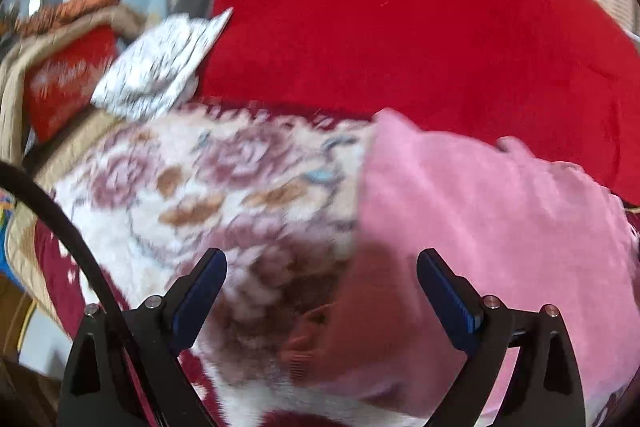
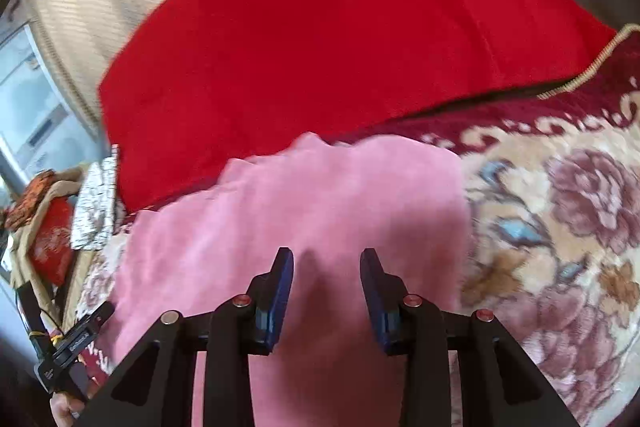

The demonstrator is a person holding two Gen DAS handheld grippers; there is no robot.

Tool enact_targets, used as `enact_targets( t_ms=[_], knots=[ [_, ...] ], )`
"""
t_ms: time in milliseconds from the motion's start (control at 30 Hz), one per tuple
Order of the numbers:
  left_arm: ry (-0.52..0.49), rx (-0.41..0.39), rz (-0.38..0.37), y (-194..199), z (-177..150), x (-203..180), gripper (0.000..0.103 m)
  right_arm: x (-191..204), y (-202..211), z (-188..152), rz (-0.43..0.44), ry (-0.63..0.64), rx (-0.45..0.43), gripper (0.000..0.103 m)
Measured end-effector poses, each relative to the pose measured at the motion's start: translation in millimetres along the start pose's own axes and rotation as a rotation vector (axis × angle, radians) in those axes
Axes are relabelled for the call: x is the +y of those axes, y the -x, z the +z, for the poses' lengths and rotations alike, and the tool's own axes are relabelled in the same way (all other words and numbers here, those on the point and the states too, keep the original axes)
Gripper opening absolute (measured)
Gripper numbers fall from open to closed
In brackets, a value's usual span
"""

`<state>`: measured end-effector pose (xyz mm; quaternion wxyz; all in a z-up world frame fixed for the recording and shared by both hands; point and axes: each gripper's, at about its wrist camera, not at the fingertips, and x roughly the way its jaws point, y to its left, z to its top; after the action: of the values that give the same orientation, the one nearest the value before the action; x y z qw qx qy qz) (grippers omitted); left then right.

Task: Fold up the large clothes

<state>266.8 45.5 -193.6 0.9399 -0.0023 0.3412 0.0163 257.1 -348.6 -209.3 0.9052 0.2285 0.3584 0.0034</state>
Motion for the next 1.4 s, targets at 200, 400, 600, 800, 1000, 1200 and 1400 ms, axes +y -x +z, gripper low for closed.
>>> enact_targets(
  t_ms=[200,400,600,800,1000,1200,1400],
  knots=[
    [-0.165,-0.024,-0.051,10,-6,-55,0.097,23,-22,-8,-0.002,0.039,0.06,0.039],
    [-0.241,0.095,-0.02,-21,-16,-78,0.097,17,-38,-11,-0.029,0.03,0.094,0.039],
    [-0.165,0.025,-0.103,2,-8,-73,0.097,18,-11,-11,0.003,0.045,0.014,0.039],
    [-0.248,0.039,-0.099,-3,-13,-92,0.097,33,-8,-20,0.016,0.1,0.047,0.039],
    [-0.237,0.061,-0.112,-12,-16,-89,0.097,38,-25,-28,-0.049,0.143,0.103,0.046],
    [-0.243,0.055,-0.118,-9,-20,-91,0.097,43,-27,-36,-0.06,0.177,0.088,0.049],
    [-0.247,0.052,-0.124,-11,-20,-89,0.097,43,-28,-37,-0.064,0.189,0.078,0.05]
  ],
)
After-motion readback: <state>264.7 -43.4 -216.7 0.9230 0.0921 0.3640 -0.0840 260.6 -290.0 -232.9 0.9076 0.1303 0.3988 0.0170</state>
